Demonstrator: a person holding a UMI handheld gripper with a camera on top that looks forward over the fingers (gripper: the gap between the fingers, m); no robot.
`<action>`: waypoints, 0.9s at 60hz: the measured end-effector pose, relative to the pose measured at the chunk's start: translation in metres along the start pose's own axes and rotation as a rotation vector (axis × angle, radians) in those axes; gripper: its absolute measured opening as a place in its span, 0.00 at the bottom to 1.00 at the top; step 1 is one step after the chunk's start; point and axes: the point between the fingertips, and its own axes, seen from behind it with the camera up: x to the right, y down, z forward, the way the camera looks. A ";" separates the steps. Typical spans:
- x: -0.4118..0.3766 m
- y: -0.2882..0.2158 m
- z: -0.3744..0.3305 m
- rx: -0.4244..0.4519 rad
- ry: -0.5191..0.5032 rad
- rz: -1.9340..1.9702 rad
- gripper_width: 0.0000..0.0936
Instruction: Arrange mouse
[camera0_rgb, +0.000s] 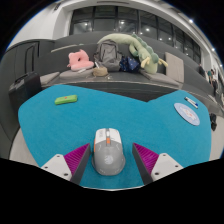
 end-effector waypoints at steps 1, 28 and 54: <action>0.000 0.000 0.002 -0.004 -0.002 0.003 0.92; -0.010 -0.001 0.013 0.013 -0.038 -0.025 0.37; 0.222 -0.183 -0.021 0.278 0.074 -0.016 0.39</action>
